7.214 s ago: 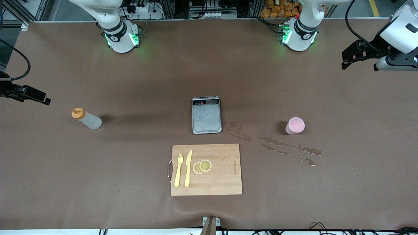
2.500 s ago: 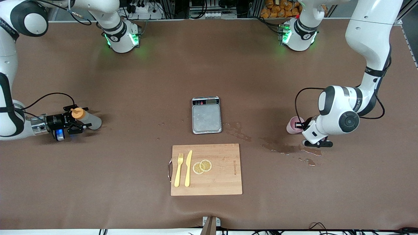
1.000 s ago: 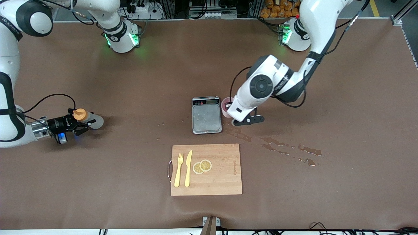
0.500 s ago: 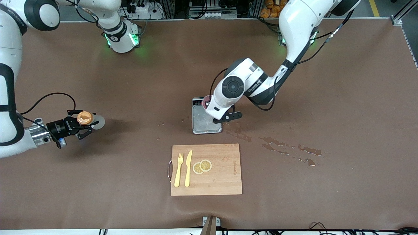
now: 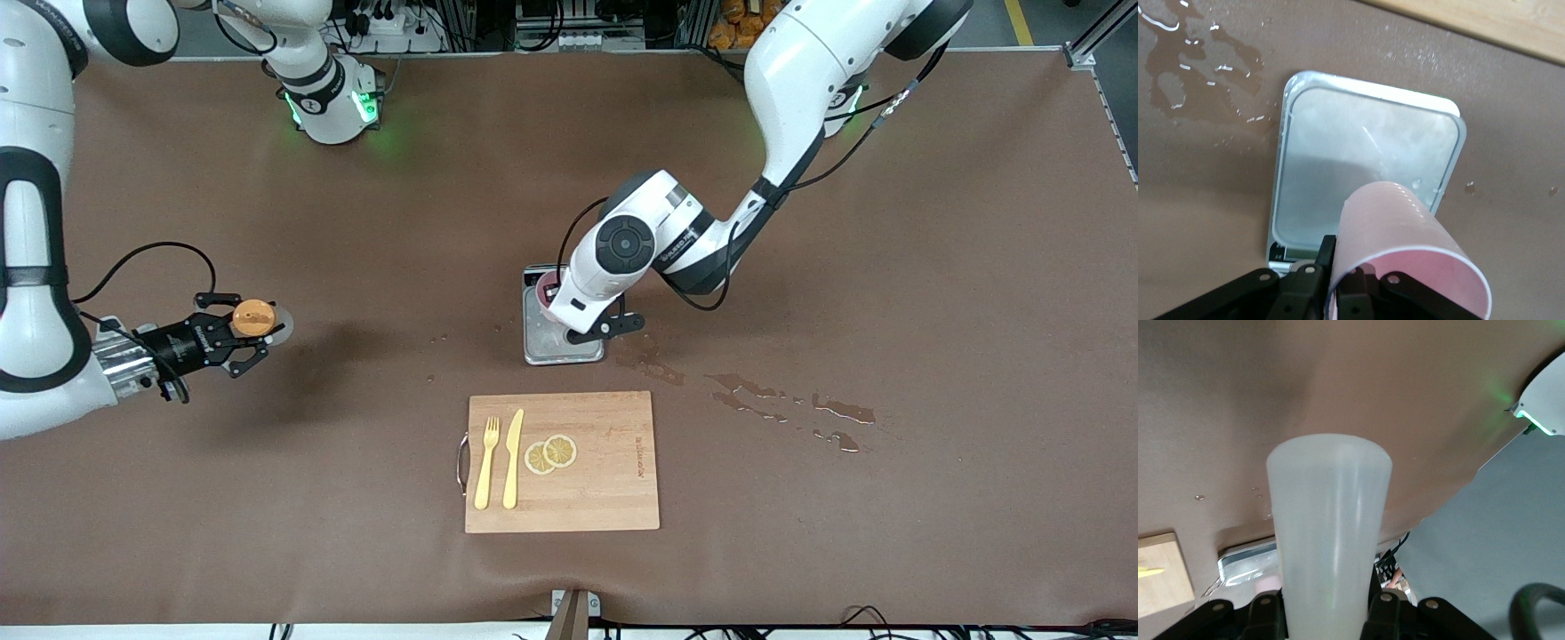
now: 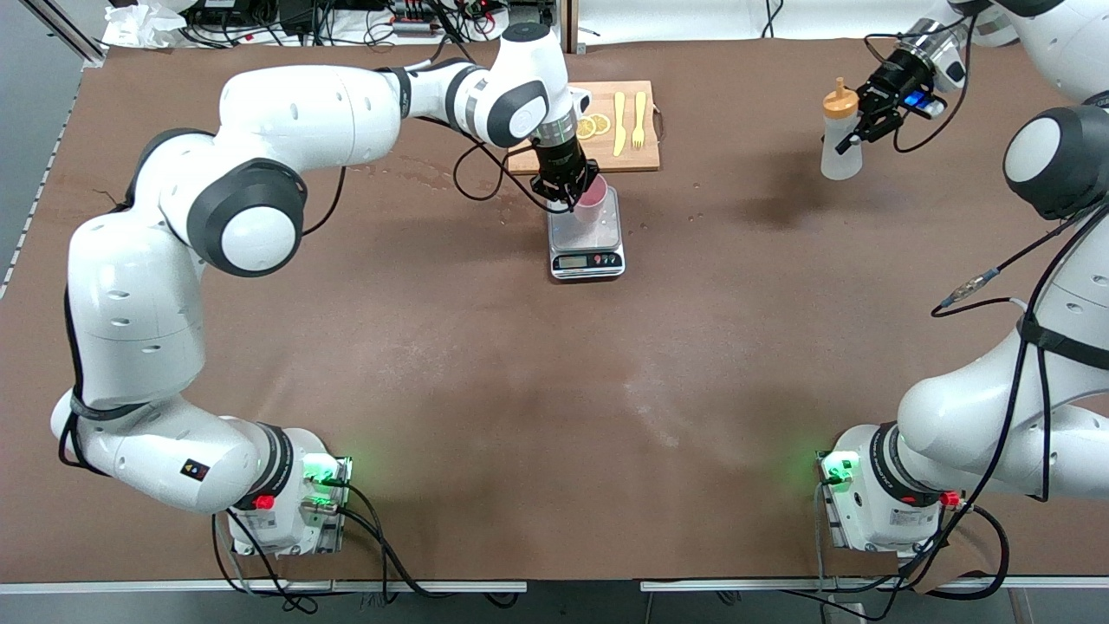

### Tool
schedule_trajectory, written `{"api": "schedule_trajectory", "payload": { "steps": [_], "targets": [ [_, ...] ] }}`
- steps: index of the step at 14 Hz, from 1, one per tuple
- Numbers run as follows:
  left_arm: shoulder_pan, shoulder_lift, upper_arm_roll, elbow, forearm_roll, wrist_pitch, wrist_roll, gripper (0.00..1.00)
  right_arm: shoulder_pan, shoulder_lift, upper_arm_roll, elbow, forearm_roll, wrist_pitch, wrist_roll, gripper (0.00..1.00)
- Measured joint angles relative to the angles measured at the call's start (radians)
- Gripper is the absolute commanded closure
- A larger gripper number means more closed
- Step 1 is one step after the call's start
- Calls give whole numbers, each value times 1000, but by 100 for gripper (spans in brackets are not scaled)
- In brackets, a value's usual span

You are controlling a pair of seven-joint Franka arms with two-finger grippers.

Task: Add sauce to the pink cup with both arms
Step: 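Set the cup on the scale while the right gripper brings the bottle over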

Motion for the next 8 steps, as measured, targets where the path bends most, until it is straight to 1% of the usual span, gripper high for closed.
{"api": "schedule_trajectory", "payload": {
  "steps": [3,4,8],
  "targets": [
    [-54,22,62,26,0,6,0,100,48,-25,-1,1,-49,0,60,62],
    [-67,29,72,32,0,7,0,100,62,-30,-1,4,-63,0,82,62],
    [-81,39,81,41,0,24,0,100,107,-36,-1,16,-102,0,145,62]
  ]
}}
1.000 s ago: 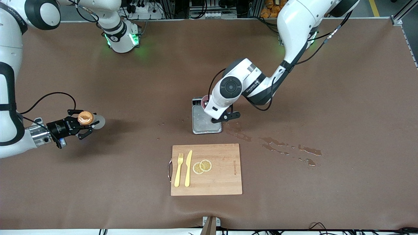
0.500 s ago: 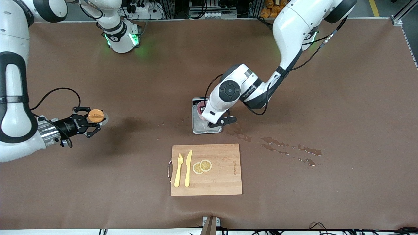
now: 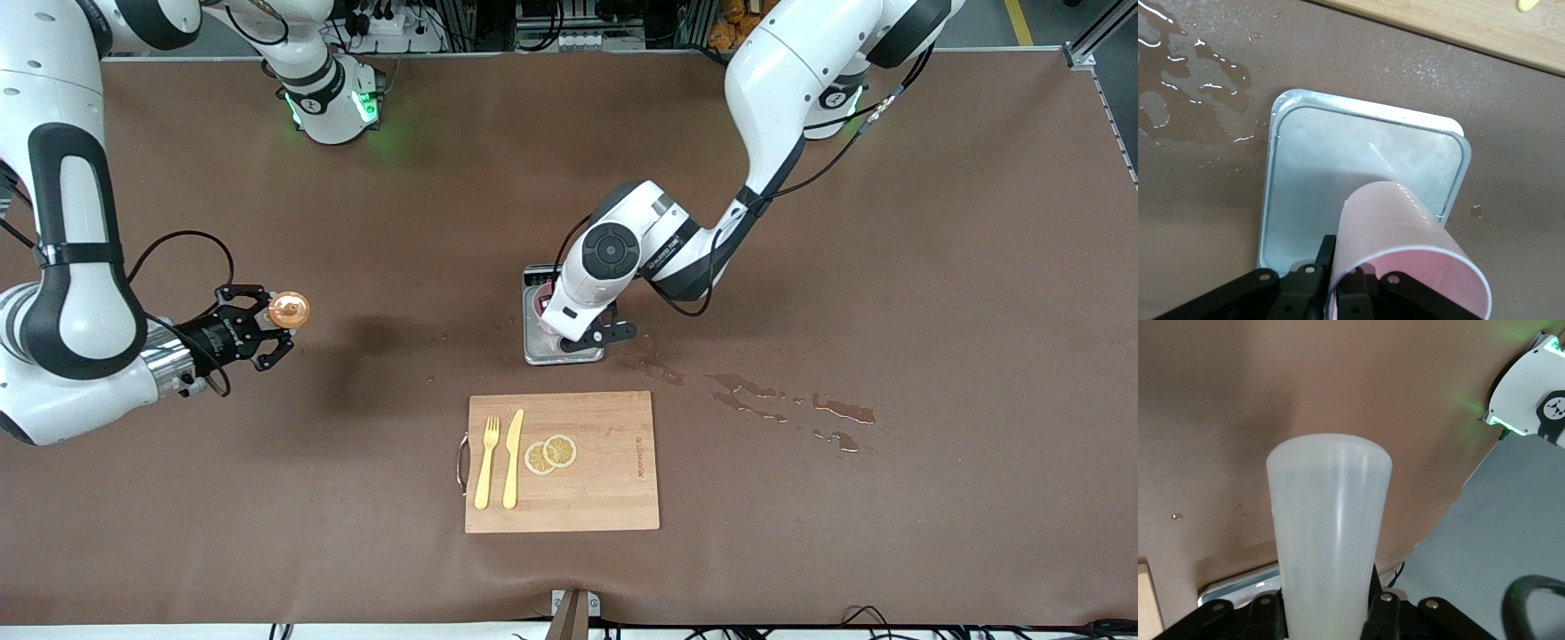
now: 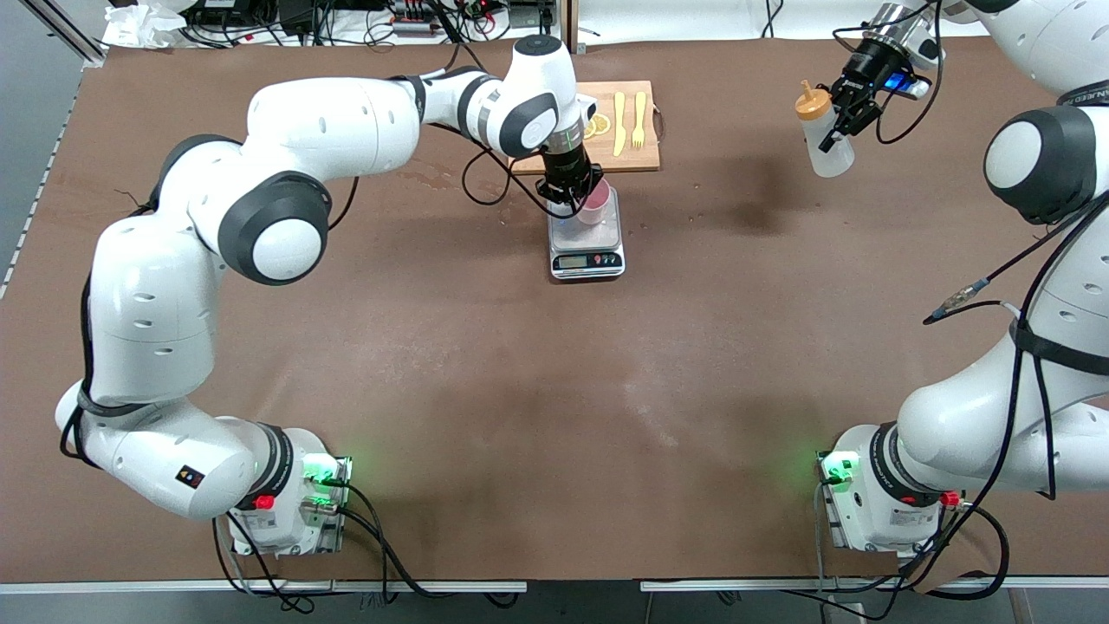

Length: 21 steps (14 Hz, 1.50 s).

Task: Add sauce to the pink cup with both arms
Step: 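Set the cup on the scale while the right gripper brings the bottle over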

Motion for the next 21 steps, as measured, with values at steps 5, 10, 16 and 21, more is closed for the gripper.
{"api": "schedule_trajectory", "payload": {
  "steps": [5,10,16,21],
  "targets": [
    [-3,7,1,0,3,5,0,100,84,-15,0,29,-63,0,136,62],
    [-4,7,2,1,7,6,0,0,168,-40,0,34,-103,0,261,62],
    [-7,-9,2,22,8,-17,0,0,240,-40,-1,39,-156,0,387,63],
    [12,-111,7,37,8,-111,0,0,317,-40,-1,44,-177,-1,509,63]
  ]
}}
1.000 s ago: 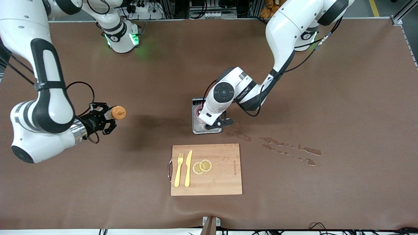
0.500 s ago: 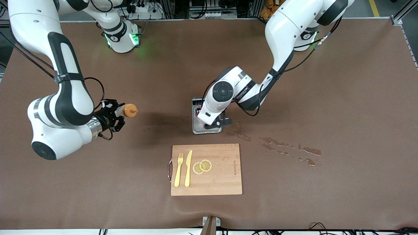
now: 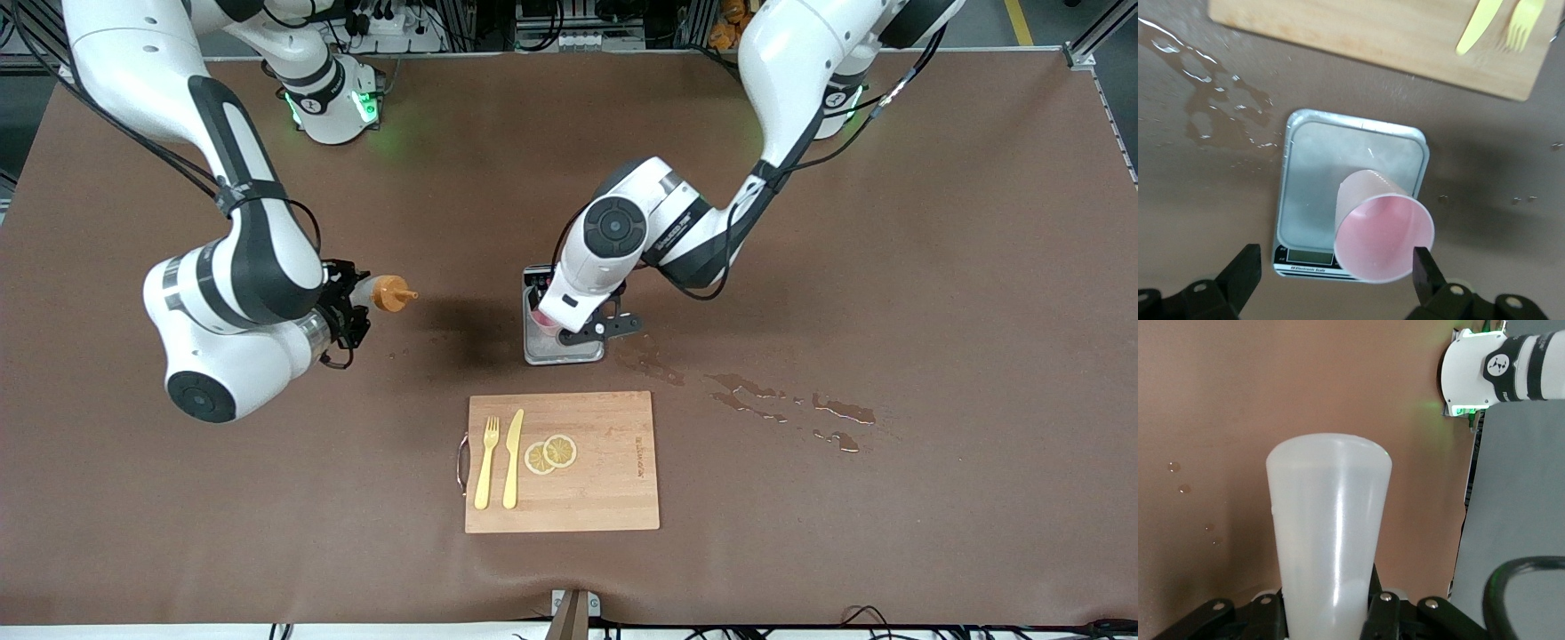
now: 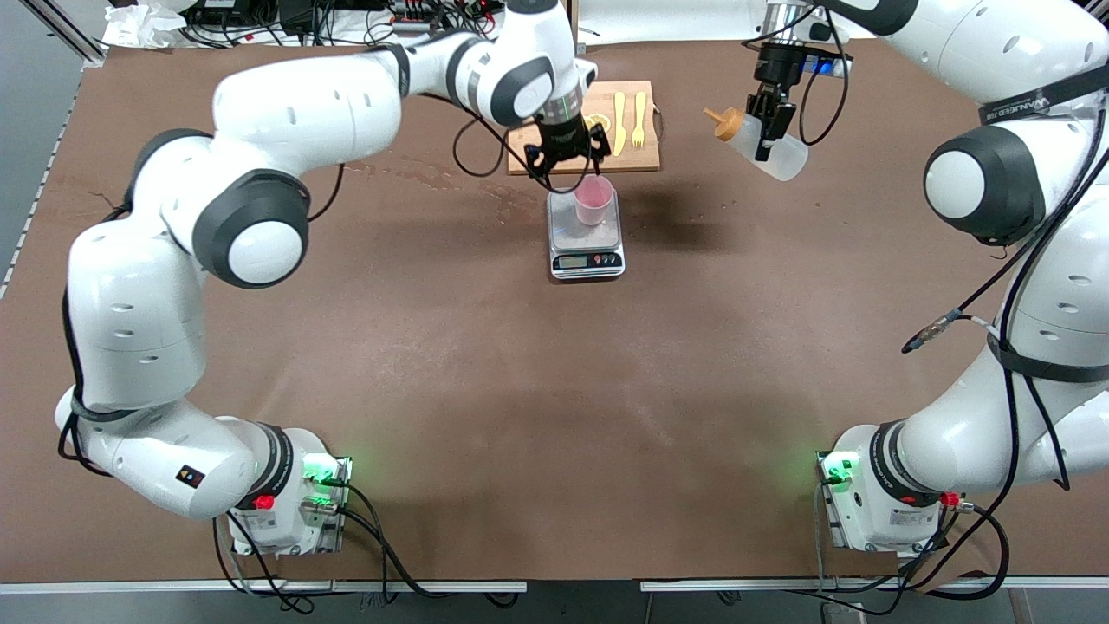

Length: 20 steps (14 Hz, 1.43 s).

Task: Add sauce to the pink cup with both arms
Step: 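Set the cup on the scale while the right gripper brings the bottle over, then withdraw the left gripper while the right gripper tilts the bottle over the cup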

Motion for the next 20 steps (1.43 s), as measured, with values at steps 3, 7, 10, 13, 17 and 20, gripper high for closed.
{"api": "schedule_trajectory", "payload": {
  "steps": [3,7,10,13,17,20],
  "targets": [
    [57,-75,8,2,4,-54,19,0,44,0,0,0,-46,-2,77,63],
    [227,-173,14,3,8,-207,165,0,131,0,0,0,-104,-11,190,63],
    [368,-252,16,6,59,-293,304,0,180,1,-1,0,-139,-17,254,63],
    [496,-340,15,5,66,-389,516,0,213,3,-1,0,-168,-32,304,64],
    [560,-412,14,-16,67,-446,640,0,276,9,-2,-1,-220,-73,395,64],
    [556,-467,45,-59,67,-450,698,0,296,9,-3,7,-228,-107,418,64]
  ]
}}
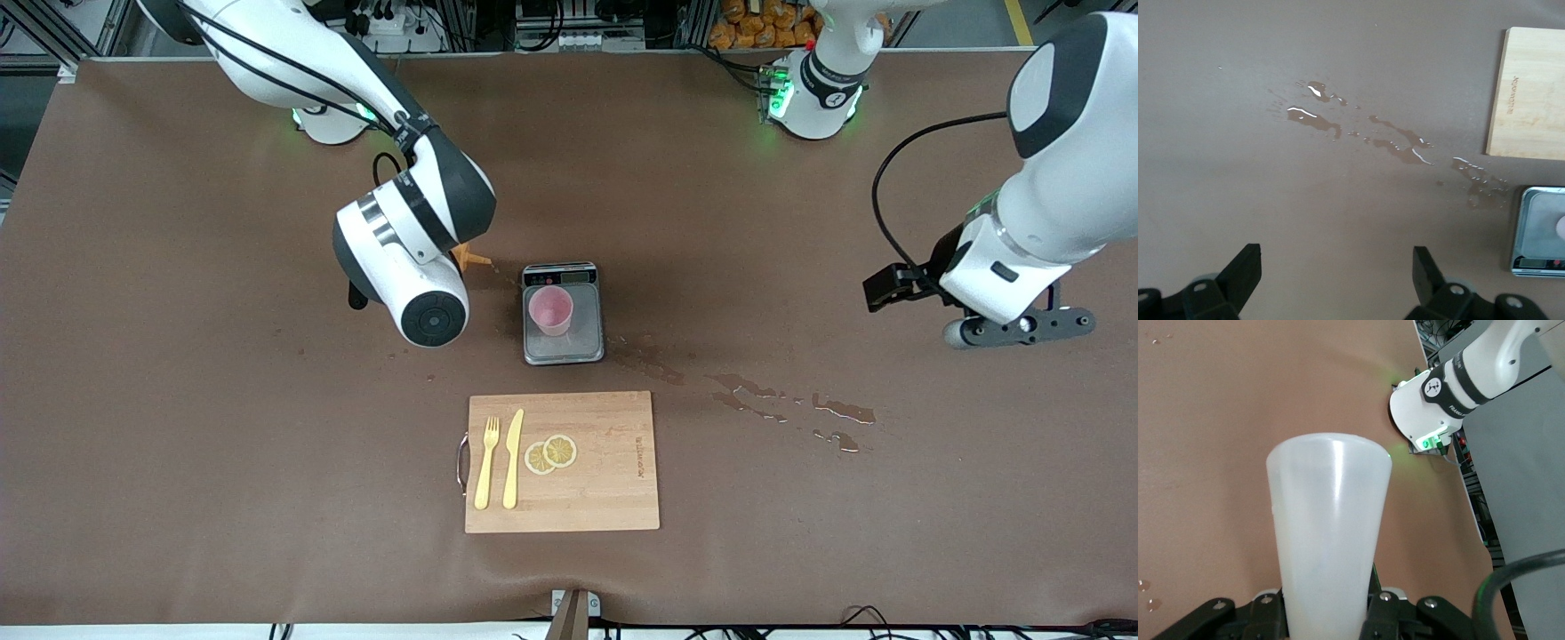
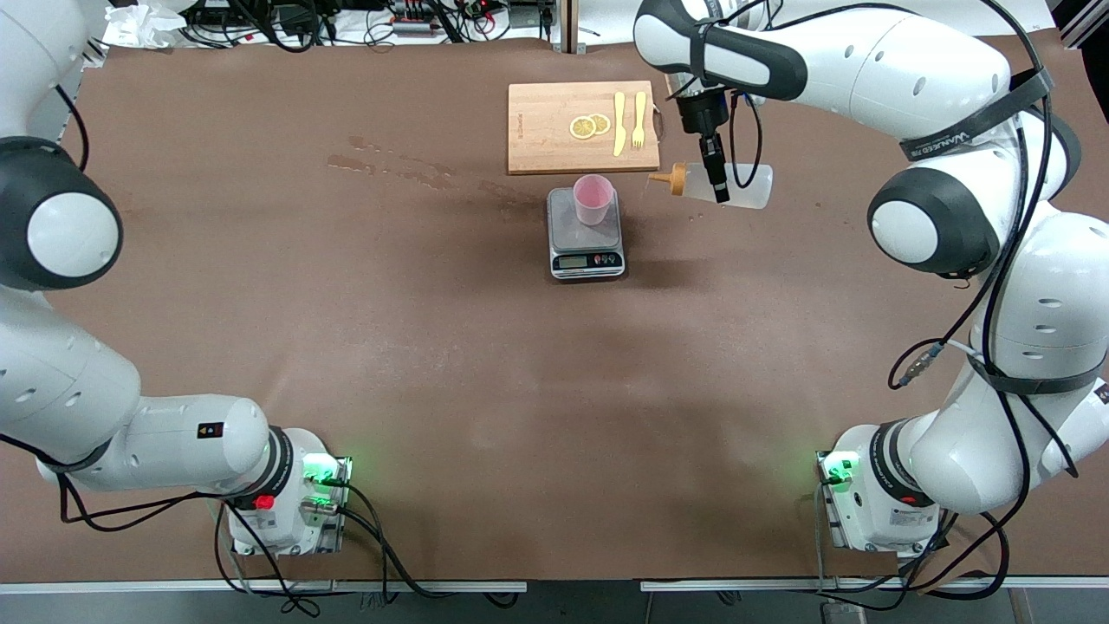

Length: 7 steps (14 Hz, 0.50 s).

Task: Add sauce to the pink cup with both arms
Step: 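Withdraw the left gripper while the right gripper tilts the bottle over the cup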

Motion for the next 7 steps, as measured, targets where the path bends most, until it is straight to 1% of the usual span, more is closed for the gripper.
{"api": "schedule_trajectory", "payload": {
  "steps": [3,4,5,7],
  "targets": [
    [-104,-65,131,-44,0,-3,43,0,1,0,-3,18,-2,-18,10,63],
    [-132,-81,158,-57,0,-4,46,0,1,0,-6,21,-2,-18,11,63],
    [-146,-93,171,-67,0,-4,47,0,1,0,-8,24,-2,-18,11,63],
    [-151,-106,175,-79,0,-5,48,0,1,0,-8,33,-2,-18,12,63]
  ]
}}
